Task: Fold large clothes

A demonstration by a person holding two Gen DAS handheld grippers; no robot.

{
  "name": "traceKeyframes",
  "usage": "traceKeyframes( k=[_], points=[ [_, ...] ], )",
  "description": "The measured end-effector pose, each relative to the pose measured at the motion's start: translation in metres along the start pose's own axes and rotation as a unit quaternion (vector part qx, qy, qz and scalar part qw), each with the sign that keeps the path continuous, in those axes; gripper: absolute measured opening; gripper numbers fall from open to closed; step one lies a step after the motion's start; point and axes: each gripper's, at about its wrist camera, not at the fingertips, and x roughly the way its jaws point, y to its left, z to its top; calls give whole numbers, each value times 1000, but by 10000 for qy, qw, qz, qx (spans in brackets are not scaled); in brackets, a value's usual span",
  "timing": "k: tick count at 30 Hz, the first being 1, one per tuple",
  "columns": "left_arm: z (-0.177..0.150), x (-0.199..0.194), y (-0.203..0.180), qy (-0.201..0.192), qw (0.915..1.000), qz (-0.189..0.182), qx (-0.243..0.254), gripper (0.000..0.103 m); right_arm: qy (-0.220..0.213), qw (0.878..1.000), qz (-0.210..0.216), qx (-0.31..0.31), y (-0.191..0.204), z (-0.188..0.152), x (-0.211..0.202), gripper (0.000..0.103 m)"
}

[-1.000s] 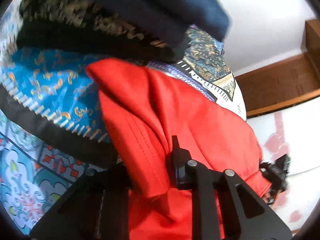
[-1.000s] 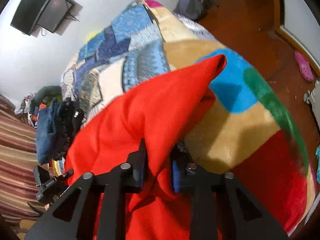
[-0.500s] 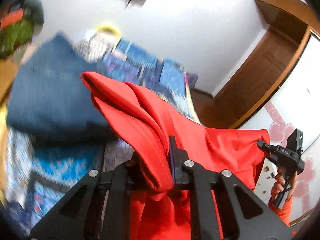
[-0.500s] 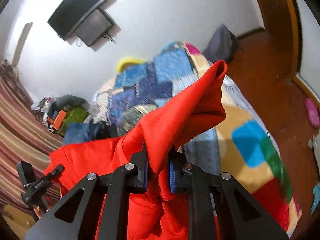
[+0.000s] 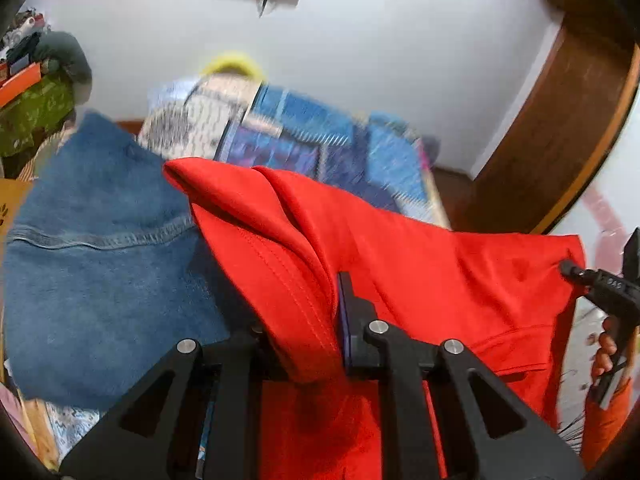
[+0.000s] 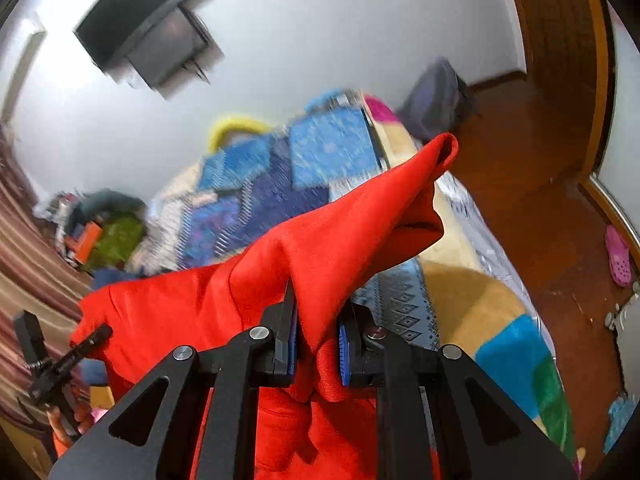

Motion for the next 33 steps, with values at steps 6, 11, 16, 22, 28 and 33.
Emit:
traceKeyframes(
  k=[6,11,16,22,28,33],
  points=[
    [-4,62,20,479,9988,49,-86,18,490,9956,-795,-17,-26,-9,66,15],
    [-10,61,12,552,9982,195,127,20,592,9934,-949,-240,-35,-11,61,24],
    [-10,43,5,559,9978,332,148,30,675,9918,-1037,-312,-31,-11,37,25],
    [-19,-8,-2,130,9967,686,419,56,477,9953,-716,-441,-14,-18,-6,39],
    [-37,-55,1,12,9954,763,584,57,146,9918,-749,-1030,11,-38,-61,55],
    [-57,-94,15,49,9959,733,536,80,-268,9842,-1064,-1389,24,-54,-98,66]
  ],
)
